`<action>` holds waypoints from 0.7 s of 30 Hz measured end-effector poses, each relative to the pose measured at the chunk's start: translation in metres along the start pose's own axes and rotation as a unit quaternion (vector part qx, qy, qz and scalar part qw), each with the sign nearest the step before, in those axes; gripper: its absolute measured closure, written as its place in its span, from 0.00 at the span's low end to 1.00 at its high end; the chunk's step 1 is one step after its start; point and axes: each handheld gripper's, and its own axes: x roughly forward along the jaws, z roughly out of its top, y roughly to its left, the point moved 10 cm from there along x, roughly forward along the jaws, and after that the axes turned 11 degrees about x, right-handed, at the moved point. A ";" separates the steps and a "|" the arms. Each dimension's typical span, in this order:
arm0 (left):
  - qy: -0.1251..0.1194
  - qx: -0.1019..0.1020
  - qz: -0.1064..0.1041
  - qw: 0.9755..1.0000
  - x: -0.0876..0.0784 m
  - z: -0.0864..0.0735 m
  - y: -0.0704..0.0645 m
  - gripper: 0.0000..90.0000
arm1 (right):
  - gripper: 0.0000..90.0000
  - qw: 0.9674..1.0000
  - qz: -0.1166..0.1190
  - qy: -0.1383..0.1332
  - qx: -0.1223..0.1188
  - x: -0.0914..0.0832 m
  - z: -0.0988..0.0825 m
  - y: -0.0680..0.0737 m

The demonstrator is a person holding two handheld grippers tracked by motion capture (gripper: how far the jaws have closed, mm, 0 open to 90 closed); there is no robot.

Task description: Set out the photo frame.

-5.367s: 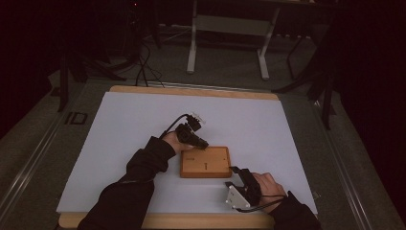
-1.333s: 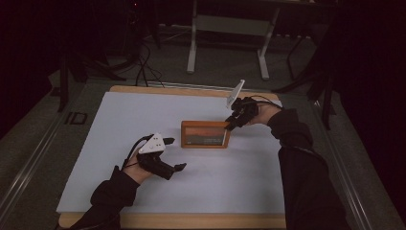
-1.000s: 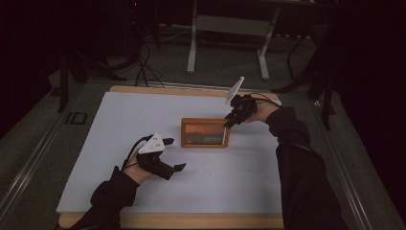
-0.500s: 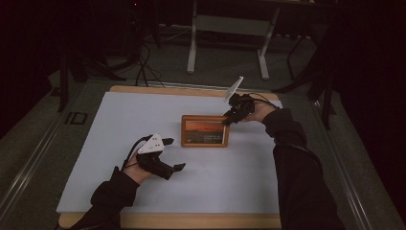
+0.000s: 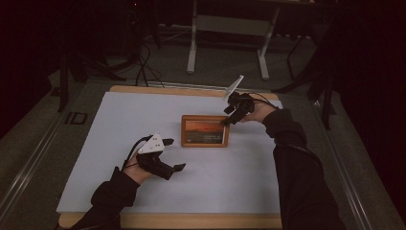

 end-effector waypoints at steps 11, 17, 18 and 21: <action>-0.007 0.002 0.012 1.000 -0.005 0.004 0.002 0.03 | 0.15 0.998 0.008 -0.069 -0.001 -0.022 0.006 0.031; -0.005 0.001 0.005 1.000 -0.007 0.004 0.001 0.03 | 0.15 0.992 -0.002 -0.122 0.021 -0.035 0.005 0.044; -0.005 0.001 0.004 1.000 -0.007 0.004 0.000 0.03 | 0.15 0.992 -0.005 -0.125 0.025 -0.036 0.004 0.045; -0.003 0.002 0.002 1.000 -0.006 0.004 -0.001 0.03 | 0.15 0.990 -0.013 -0.139 0.029 -0.040 0.000 0.051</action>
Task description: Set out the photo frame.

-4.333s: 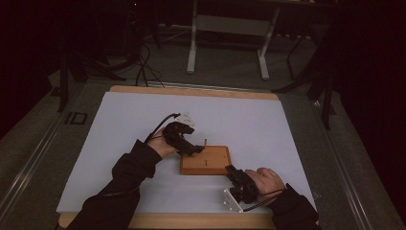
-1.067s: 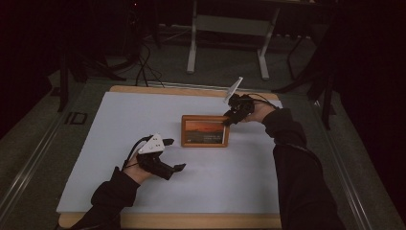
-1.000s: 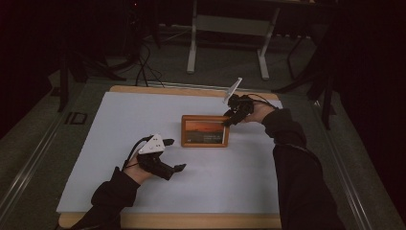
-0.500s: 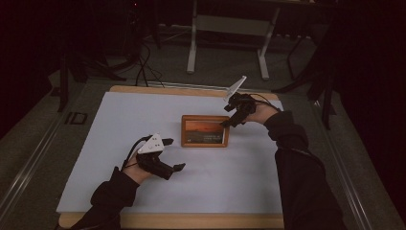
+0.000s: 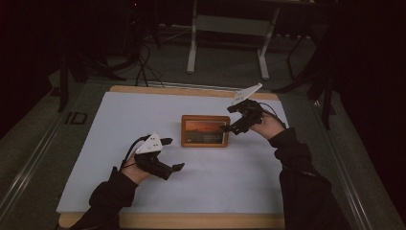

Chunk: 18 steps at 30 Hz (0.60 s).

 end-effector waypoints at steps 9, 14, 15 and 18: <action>0.004 0.000 -0.008 1.000 0.002 -0.002 -0.003 0.03 | 0.15 0.999 0.004 -0.038 0.024 -0.009 -0.015 0.015; 0.006 0.001 -0.013 1.000 0.002 -0.003 -0.006 0.03 | 0.15 0.998 0.004 -0.049 0.030 -0.011 -0.027 0.025; 0.006 0.001 -0.013 1.000 0.002 -0.003 -0.006 0.03 | 0.15 0.998 0.003 -0.056 0.037 -0.012 -0.029 0.027; 0.007 0.002 -0.015 1.000 0.002 -0.003 -0.007 0.03 | 0.15 0.997 0.000 -0.064 0.046 -0.011 -0.040 0.033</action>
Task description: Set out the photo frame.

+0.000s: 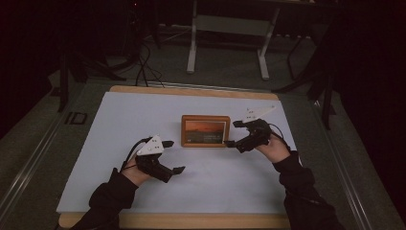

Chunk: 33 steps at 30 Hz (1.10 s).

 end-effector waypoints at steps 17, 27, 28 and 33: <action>0.015 0.001 -0.015 1.000 0.002 -0.009 -0.010 0.03 | 0.15 0.999 -0.002 -0.026 0.023 0.004 -0.043 0.021; 0.022 -0.004 -0.019 1.000 0.000 -0.016 -0.012 0.03 | 0.15 0.999 0.009 -0.045 0.028 0.012 -0.065 0.040; 0.024 -0.005 -0.019 1.000 -0.002 -0.019 -0.013 0.03 | 0.15 0.998 0.016 -0.055 0.035 0.013 -0.072 0.044; 0.026 -0.008 -0.018 0.999 -0.004 -0.023 -0.014 0.03 | 0.15 0.997 0.009 -0.063 0.037 0.011 -0.083 0.046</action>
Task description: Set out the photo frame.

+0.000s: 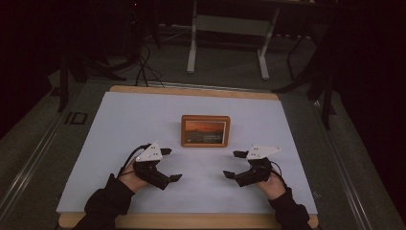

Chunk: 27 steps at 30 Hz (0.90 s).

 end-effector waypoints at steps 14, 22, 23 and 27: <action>0.017 0.004 -0.002 1.000 0.001 -0.015 -0.006 0.03 | 0.15 0.999 -0.027 -0.020 0.006 -0.015 -0.025 0.004; 0.018 0.001 -0.007 1.000 0.000 -0.019 -0.010 0.03 | 0.15 0.999 -0.029 -0.025 0.009 -0.019 -0.031 0.008; 0.019 0.002 -0.008 1.000 0.000 -0.020 -0.010 0.03 | 0.15 0.999 -0.031 -0.029 0.010 -0.020 -0.031 0.007; 0.017 0.003 -0.009 1.000 0.000 -0.021 -0.012 0.03 | 0.15 0.998 -0.038 -0.046 0.017 -0.024 -0.031 0.004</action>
